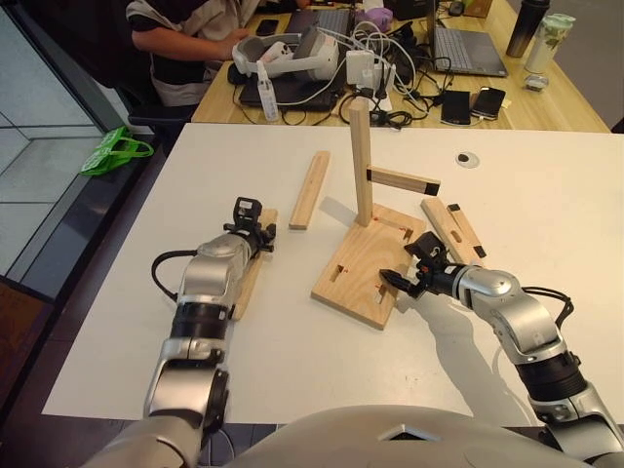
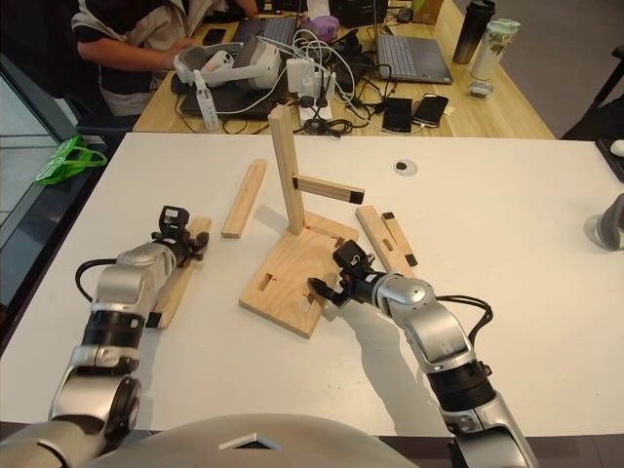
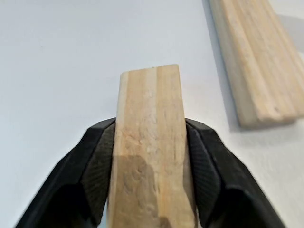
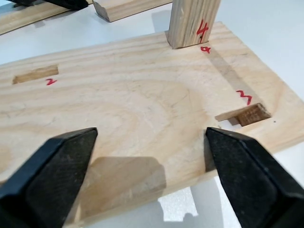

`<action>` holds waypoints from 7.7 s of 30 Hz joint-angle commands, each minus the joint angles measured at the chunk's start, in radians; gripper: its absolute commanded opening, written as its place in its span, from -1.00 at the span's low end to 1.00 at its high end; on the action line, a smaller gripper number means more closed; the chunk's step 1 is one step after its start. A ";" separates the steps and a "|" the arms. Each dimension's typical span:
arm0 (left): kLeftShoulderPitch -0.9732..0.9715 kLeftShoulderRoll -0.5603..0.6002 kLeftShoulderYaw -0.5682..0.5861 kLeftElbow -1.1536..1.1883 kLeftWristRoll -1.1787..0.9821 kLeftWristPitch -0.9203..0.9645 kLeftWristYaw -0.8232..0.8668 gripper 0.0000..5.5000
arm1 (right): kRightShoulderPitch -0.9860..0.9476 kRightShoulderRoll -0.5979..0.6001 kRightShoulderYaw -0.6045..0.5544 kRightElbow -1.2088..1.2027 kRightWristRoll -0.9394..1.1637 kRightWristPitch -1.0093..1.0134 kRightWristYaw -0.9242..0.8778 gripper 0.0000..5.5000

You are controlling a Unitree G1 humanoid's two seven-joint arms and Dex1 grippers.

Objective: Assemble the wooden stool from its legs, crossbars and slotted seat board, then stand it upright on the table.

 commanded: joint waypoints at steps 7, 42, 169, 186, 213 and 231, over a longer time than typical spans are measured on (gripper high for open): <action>-0.176 0.024 -0.003 0.222 0.083 -0.197 0.039 -0.05 | -0.007 0.027 -0.011 0.019 -0.005 0.025 -0.012 0.55; -0.052 -0.040 -0.076 -0.057 0.058 0.126 -0.106 -0.07 | -0.018 0.059 -0.045 -0.023 -0.006 0.059 -0.032 0.55; 0.191 0.314 -0.312 -0.767 -0.214 0.213 -0.605 0.06 | -0.411 0.486 -0.931 0.314 0.549 -0.214 -0.725 -0.64; 0.115 -0.075 0.191 -0.764 -0.646 0.576 -0.262 0.06 | -0.349 0.439 -0.720 0.349 0.330 -0.414 -0.631 -0.64; -0.128 -0.101 0.333 -0.776 -0.821 0.541 0.029 0.06 | -0.255 0.529 -0.499 0.174 0.086 -0.434 -0.775 -0.64; -0.118 -0.020 0.277 -0.810 -0.822 0.492 0.006 0.06 | -0.273 0.510 -0.505 0.228 0.100 -0.520 -0.668 -0.64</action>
